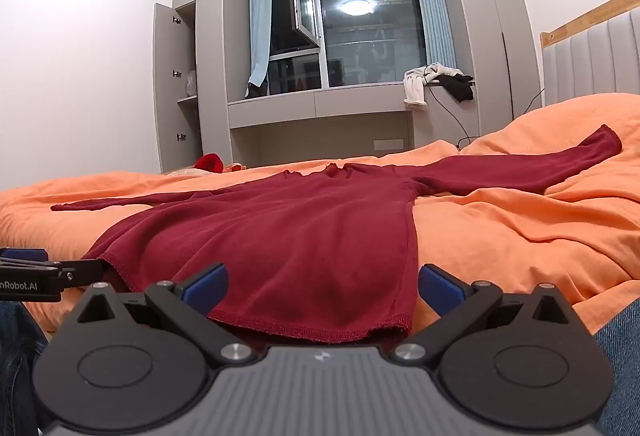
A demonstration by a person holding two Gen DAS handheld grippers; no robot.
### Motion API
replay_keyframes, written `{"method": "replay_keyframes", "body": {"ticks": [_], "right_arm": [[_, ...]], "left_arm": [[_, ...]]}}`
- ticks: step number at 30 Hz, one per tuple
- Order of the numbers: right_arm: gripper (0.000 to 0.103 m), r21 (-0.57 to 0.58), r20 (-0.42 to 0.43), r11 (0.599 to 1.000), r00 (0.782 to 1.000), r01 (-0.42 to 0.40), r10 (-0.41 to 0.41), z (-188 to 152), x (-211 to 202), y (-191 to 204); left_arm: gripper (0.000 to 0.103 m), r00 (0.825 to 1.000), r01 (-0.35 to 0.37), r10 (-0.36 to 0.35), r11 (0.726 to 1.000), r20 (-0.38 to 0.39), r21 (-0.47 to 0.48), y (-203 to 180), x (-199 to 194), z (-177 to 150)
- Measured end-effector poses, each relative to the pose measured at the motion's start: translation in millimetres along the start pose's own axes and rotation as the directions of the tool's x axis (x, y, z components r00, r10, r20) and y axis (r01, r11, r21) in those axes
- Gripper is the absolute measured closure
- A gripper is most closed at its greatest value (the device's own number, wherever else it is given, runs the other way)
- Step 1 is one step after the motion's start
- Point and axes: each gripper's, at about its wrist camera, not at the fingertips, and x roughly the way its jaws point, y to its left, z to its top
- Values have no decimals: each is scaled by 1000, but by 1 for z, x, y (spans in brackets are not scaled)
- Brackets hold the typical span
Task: Fold small clothes
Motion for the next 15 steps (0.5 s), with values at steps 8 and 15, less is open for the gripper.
{"method": "replay_keyframes", "body": {"ticks": [8, 15], "right_arm": [[0, 1, -4, 1000, 1000, 0, 0, 0, 0, 0], [0, 1, -5, 1000, 1000, 0, 0, 0, 0, 0]], "left_arm": [[1, 1000, 0, 0, 1000, 1, 1, 1, -1, 0], [1, 1000, -1, 1, 1000, -3, 2, 0, 0, 0]]}}
